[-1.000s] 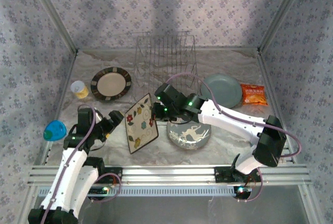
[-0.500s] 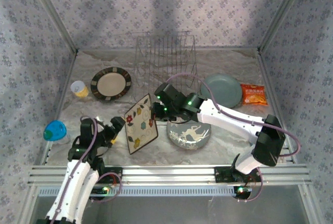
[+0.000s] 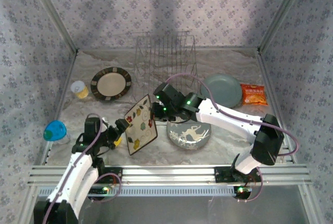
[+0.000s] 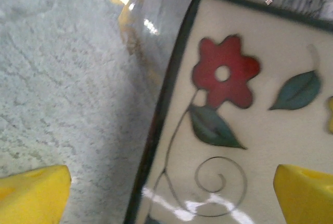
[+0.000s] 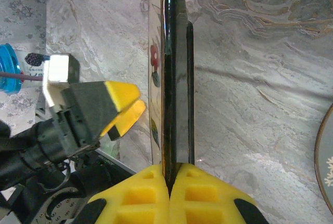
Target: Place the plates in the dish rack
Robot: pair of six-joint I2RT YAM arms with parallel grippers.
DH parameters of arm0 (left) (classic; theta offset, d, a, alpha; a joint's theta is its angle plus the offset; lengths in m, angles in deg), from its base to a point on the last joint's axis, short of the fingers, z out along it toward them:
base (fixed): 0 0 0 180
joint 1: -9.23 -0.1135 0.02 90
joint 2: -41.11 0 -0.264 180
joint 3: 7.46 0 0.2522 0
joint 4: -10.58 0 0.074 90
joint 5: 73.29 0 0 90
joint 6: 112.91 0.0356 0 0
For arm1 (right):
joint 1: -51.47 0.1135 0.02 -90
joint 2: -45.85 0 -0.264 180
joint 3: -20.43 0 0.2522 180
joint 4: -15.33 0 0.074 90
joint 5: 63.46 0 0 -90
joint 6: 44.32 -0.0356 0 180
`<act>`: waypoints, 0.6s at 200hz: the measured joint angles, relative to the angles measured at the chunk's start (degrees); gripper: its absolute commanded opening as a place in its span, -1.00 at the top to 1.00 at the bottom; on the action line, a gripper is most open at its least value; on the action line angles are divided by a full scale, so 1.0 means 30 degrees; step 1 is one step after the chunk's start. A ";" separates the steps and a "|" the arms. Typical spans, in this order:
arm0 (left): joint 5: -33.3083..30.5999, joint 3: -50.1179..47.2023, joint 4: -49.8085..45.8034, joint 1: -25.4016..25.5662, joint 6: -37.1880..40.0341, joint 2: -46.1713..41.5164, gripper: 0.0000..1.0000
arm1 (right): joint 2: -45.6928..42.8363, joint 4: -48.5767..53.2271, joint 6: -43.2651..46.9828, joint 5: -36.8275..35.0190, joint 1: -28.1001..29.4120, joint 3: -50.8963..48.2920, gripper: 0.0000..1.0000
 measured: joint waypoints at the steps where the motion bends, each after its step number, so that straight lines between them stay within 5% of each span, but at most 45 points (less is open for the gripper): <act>1: 0.0022 0.0036 0.0066 0.0007 0.0073 0.0131 -0.98 | 0.0007 0.0000 0.0000 0.0000 0.0000 0.0000 1.00; 39: 0.1260 0.0408 0.1341 0.0095 0.1530 0.1654 -0.98 | 0.0044 -0.0022 0.0000 0.0000 0.0000 0.0029 1.00; 120: 0.2834 -0.0437 0.3402 0.0109 0.2710 -0.0226 -0.98 | 0.0044 -0.0022 -0.0007 0.0000 0.0000 0.0029 1.00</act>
